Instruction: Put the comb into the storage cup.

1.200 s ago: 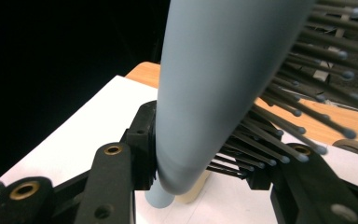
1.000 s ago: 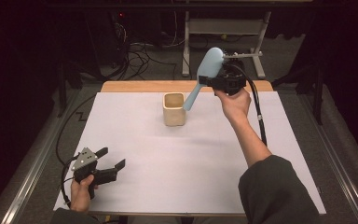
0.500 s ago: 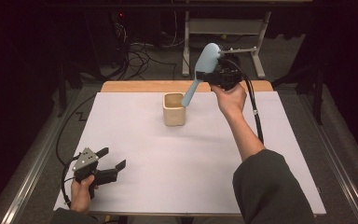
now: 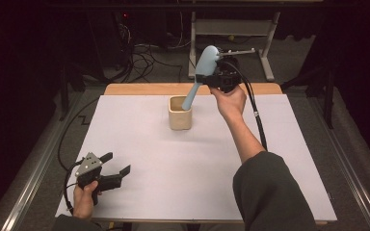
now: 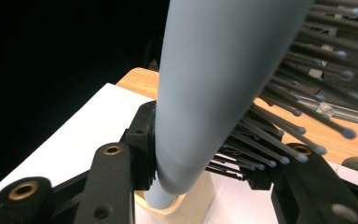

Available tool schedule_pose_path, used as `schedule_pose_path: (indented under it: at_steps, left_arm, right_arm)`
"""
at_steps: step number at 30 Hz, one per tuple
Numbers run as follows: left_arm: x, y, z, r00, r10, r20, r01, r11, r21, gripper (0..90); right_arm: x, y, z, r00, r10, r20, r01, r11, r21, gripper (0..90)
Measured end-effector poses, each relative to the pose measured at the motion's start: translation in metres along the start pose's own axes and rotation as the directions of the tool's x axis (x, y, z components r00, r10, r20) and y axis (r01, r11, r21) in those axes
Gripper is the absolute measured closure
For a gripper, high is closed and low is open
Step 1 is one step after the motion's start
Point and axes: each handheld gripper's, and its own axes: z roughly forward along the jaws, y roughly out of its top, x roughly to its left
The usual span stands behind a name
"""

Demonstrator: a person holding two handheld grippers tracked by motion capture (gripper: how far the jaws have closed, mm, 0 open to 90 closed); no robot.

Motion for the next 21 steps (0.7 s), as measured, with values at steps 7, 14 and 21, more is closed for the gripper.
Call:
schedule_pose_path:
  at_steps: [7,14,21]
  left_arm:
    - [0.0,0.0,0.0,1.0,0.0,0.002,0.0,1.0,0.0,15.8]
    - [0.0,0.0,0.0,1.0,-0.001,0.006,0.001,1.0,-0.001,15.8]
    - [0.0,0.0,0.0,1.0,-0.003,0.005,0.003,1.0,-0.004,15.8]
  right_arm:
    - [0.003,0.001,0.006,1.0,-0.002,0.001,0.002,1.0,0.002,56.0]
    - [0.004,0.0,0.013,1.0,-0.001,0.006,0.001,1.0,0.013,55.9]
    - [0.005,-0.004,0.022,0.9998,-0.014,0.014,0.014,0.999,0.03,55.9]
